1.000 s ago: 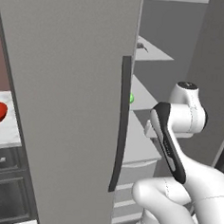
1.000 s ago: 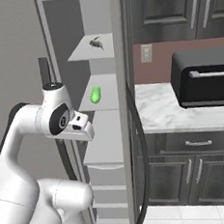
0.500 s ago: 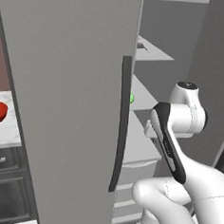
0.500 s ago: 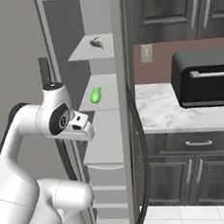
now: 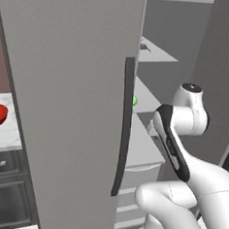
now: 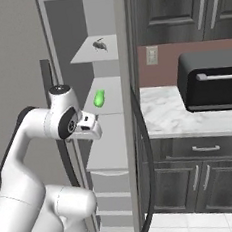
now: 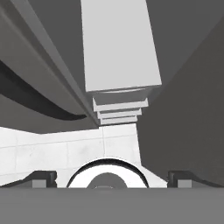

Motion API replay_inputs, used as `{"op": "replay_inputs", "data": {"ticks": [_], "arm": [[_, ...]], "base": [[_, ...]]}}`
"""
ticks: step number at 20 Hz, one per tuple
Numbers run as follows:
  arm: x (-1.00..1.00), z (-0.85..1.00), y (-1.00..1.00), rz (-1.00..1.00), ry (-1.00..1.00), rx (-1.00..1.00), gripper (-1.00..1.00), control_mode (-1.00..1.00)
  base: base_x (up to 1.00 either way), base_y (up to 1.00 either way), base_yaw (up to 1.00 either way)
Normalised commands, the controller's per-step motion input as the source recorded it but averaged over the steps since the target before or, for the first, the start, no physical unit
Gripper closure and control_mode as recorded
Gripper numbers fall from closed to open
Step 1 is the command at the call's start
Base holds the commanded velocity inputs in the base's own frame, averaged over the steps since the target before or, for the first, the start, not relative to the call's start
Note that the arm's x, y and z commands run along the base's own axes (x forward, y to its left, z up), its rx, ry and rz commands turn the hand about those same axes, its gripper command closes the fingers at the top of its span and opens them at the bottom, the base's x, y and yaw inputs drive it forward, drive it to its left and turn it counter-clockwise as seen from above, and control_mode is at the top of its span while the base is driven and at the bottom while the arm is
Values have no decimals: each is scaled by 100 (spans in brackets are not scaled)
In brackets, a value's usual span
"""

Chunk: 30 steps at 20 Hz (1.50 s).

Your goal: Take the fish, corn, and steak from the freezer and place them in the bowl on the counter.

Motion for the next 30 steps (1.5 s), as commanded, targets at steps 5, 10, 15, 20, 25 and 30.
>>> {"op": "replay_inputs", "data": {"ticks": [5, 10, 15, 20, 25, 30], "arm": [[50, 4, -5, 9, -12, 4, -100, -100], [79, 16, 0, 0, -2, 6, -100, -100], [74, 1, 0, -1, 2, 12, -100, -100], [46, 0, -1, 0, 0, 23, -100, -100], [19, 0, 0, 0, 0, 3, -100, -100], [14, -1, 0, 0, -7, 0, -100, -100]], "base": [[0, 0, 0], [0, 0, 0], [0, 0, 0], [0, 0, 0], [0, 0, 0], [0, 0, 0]]}}
